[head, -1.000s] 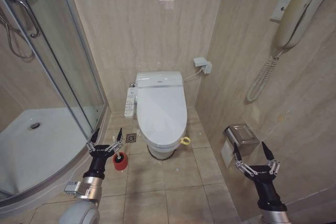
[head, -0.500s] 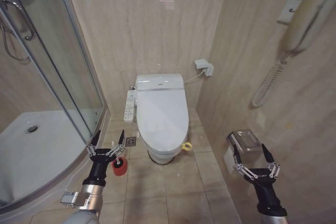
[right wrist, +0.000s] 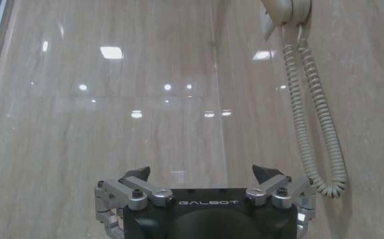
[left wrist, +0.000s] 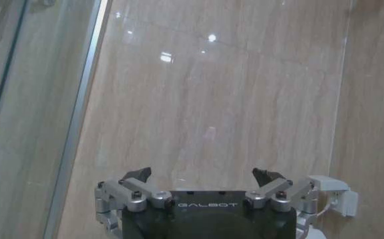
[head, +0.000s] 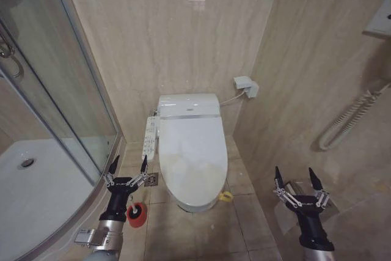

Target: Open the toilet lid, clean the toilet bowl with a toilet brush, close the toilet lid, and flush.

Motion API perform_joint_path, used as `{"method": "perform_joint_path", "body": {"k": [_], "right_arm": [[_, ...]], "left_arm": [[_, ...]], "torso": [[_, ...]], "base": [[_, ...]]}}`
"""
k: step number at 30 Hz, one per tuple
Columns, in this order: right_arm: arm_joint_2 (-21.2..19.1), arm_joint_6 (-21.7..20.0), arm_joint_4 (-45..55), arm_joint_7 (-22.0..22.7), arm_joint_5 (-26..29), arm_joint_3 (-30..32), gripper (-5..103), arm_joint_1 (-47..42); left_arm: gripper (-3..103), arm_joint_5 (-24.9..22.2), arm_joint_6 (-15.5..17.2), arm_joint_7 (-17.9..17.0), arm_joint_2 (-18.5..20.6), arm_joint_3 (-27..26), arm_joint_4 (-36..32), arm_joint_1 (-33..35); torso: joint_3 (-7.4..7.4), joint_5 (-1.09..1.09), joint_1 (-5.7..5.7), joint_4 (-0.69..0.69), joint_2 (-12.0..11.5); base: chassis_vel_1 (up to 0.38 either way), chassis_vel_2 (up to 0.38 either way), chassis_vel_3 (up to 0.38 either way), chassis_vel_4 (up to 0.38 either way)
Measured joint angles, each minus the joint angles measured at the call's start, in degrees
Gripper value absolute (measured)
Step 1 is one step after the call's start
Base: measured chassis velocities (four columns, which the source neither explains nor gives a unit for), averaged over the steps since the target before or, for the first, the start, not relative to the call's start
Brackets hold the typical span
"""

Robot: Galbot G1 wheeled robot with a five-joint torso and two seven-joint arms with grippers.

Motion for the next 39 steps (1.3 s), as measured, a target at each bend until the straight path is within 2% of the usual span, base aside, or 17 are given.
{"method": "perform_joint_path", "body": {"k": [2, 8, 13, 22, 28, 32, 36, 39], "right_arm": [[0.0, 0.0, 0.0, -0.1, 0.0, 0.0, 100, 0.0], [0.3, -0.1, 0.1, -4.2, 2.2, 0.5, 100, 0.2], [1.0, 0.0, 0.2, -4.7, 2.2, -0.4, 100, 0.2], [1.4, 0.0, -0.4, -2.4, 0.1, -1.2, 100, 0.0], [1.7, 0.8, -0.7, 1.9, -4.5, -2.6, 100, -1.3], [1.2, 1.2, -1.4, 2.5, -6.3, -3.1, 100, -2.6], [-0.6, 1.6, -3.0, 2.6, -8.9, -4.2, 100, -4.5], [-3.6, 2.0, -3.9, 1.7, -11.1, -7.0, 100, -7.3]], "left_arm": [[100, 0.1, 0.0, 0.0, -0.1, 0.1, 0.1, -0.1], [100, 0.3, 0.0, 0.0, -0.6, 0.4, 0.9, -0.8], [100, 0.2, 0.0, 0.0, -0.4, 0.4, 1.5, -1.5], [100, -0.1, -0.7, 0.1, -0.1, 0.2, 2.4, -1.5], [100, -0.7, -0.9, 0.1, 0.2, 0.3, 4.4, -3.1], [100, -1.0, -1.0, 0.1, 0.3, 0.4, 5.8, -4.3], [100, -1.9, -1.3, 0.1, 0.5, 0.4, 8.0, -6.1], [100, -2.7, -1.6, 0.1, 0.8, 0.7, 9.7, -7.8]], "torso": [[-0.01, 0.0, -0.03, -0.01, 0.0], [-0.03, 0.0, -0.06, -0.02, 0.0], [-0.02, 0.0, -0.05, -0.01, 0.0], [-0.01, -0.01, -0.03, -0.01, 0.0], [0.02, 0.0, 0.05, -0.01, 0.0], [0.01, -0.01, 0.02, 0.0, 0.0], [-0.02, -0.01, -0.05, -0.02, 0.0], [-0.03, 0.0, -0.06, -0.02, 0.0]], "base": [[0.0, 0.0, 0.0, 0.0], [0.022, -0.039, -0.025, 0.023], [-0.015, 0.017, 0.025, -0.024], [-0.114, 0.109, 0.118, -0.121], [-0.141, 0.142, 0.141, -0.14], [-0.041, 0.034, 0.036, -0.031], [0.031, -0.059, -0.051, 0.013], [0.014, -0.025, -0.023, 0.011]]}}
